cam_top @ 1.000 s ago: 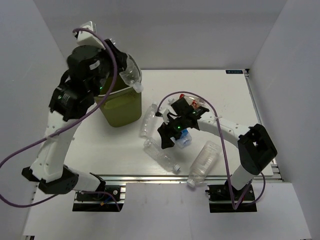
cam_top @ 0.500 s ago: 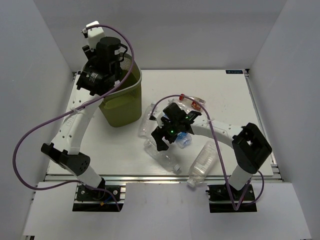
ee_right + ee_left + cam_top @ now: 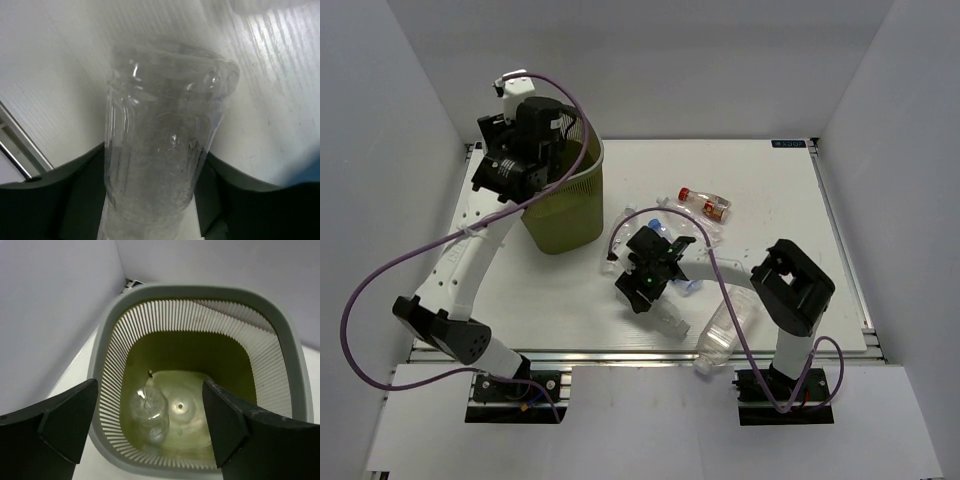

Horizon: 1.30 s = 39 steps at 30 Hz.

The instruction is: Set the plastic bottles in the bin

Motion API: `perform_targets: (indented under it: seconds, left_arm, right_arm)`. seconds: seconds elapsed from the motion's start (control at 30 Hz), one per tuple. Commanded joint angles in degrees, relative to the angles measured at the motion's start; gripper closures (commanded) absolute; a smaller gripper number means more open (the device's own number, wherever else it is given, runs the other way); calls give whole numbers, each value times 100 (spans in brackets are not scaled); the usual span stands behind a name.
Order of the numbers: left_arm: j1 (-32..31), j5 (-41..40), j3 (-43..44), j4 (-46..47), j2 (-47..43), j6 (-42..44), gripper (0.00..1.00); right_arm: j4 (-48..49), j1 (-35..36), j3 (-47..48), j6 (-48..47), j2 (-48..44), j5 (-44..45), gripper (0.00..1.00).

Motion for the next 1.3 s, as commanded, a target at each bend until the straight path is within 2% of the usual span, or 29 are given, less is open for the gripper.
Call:
perform_targets:
  seconds: [0.0, 0.07, 0.1, 0.17, 0.23, 0.3, 0.4, 0.5, 0.67, 0.7, 0.77, 0.8, 0.87, 0.9, 0.97, 1.03, 1.13, 1.27]
  left_arm:
    - [-107, 623, -120, 118, -764, 412, 4]
    - [-107, 1519, -312, 258, -1010, 796, 4]
    - [-107, 2366, -427, 433, -1308, 956, 4]
    - [-107, 3083, -873, 514, -1643, 1237, 0]
    - [-107, 4310, -1452, 680, -1951, 1379, 0]
    - [-107, 5287, -1806, 681, -2294, 1379, 0]
    - [-107, 5810, -2421, 435, -2610, 1108, 0]
    - [-107, 5934, -3177, 479, -3084, 722, 0]
    - [-107, 6338, -4259, 759, -3306, 299, 0]
    - [-107, 6408, -4477, 760, -3306, 238, 0]
    - [-107, 6461, -4681, 760, -3306, 237, 0]
    - [-107, 6462, -4838, 760, -3254, 185, 0]
    - [-160, 6409, -5015, 891, -3253, 132, 0]
    - [-160, 6357, -5172, 892, -3253, 79, 0]
    - [-160, 6304, -5323, 1049, -3253, 79, 0]
    - [-212, 6303, -5542, 1295, -3253, -44, 0]
    - [-265, 6365, -5771, 1629, -3113, -44, 0]
    - [-432, 6260, -5903, 2007, -2788, -44, 0]
  right_arm:
    - [-104, 26, 66, 21, 118, 317, 41]
    - [-158, -53, 31, -49, -22, 36, 59]
    - [-280, -80, 14, -93, -319, -44, 70]
    - [-368, -220, 22, -207, -906, -439, 78]
    - [-579, -361, 171, -365, -1199, -466, 85]
    - [-667, -466, 540, -620, -1673, -353, 85]
    - [-809, -783, 1199, -910, -1886, 148, 85]
    - [-563, -1117, 1893, -1034, -1860, 403, 91]
    - [78, -1311, 3448, -885, -1246, 430, 91]
    - [193, -1311, 4251, -780, -966, 343, 91]
    - [429, -1302, 4757, -726, -386, 229, 91]
    - [501, -1276, 5543, -700, -253, 141, 91]
    - [597, -1258, 6058, -639, 327, -53, 90]
    - [903, -1232, 6713, -603, 450, -114, 90]
    - [1420, -1223, 6974, -533, 757, -141, 90]
    - [2482, -1188, 6616, -253, 759, -202, 90]
    - [3504, -1179, 6281, 264, 829, -351, 90]
    - [4007, -1135, 6535, 1004, 1504, -562, 88]
